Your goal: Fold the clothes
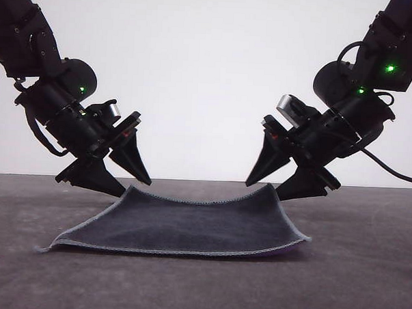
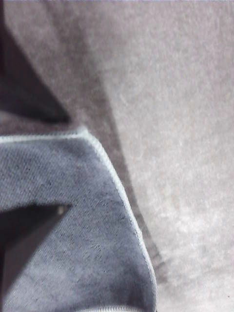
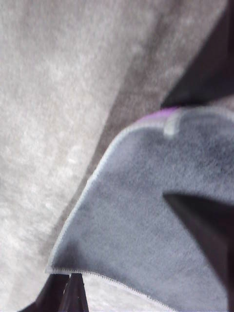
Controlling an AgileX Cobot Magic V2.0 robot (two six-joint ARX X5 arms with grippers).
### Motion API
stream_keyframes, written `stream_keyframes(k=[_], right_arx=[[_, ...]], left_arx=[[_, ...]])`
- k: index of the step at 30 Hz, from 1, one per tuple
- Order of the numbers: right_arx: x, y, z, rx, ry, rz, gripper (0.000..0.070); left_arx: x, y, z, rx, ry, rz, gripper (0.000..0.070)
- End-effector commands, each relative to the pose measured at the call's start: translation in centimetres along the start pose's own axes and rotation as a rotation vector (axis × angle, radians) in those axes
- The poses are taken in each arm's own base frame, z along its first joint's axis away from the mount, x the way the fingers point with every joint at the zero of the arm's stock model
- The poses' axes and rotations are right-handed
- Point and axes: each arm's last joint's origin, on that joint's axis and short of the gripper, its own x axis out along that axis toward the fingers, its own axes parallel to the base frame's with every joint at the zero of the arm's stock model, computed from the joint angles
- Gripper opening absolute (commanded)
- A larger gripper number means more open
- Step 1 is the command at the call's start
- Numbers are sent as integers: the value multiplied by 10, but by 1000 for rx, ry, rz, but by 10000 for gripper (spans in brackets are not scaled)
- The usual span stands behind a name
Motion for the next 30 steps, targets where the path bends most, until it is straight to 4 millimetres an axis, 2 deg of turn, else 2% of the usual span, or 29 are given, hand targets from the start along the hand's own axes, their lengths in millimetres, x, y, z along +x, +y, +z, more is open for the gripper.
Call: stream_keyframes(k=[1, 3, 12, 22, 30], right_arx=[[7, -4, 1, -6, 2, -1, 58], [7, -4, 1, -7, 0, -6, 0], [7, -5, 1, -12, -2, -8, 0], [-4, -4, 2, 4, 20, 176, 0], [-11, 0, -12, -1, 141, 246, 0]], left_arx=[[7, 3, 2, 16, 2, 12, 8], [7, 4, 2, 22, 2, 27, 0], [9, 5, 1, 45, 9, 37, 0], [6, 5, -7, 29, 81, -90, 0], [-1, 0, -18, 43, 182, -147, 0]])
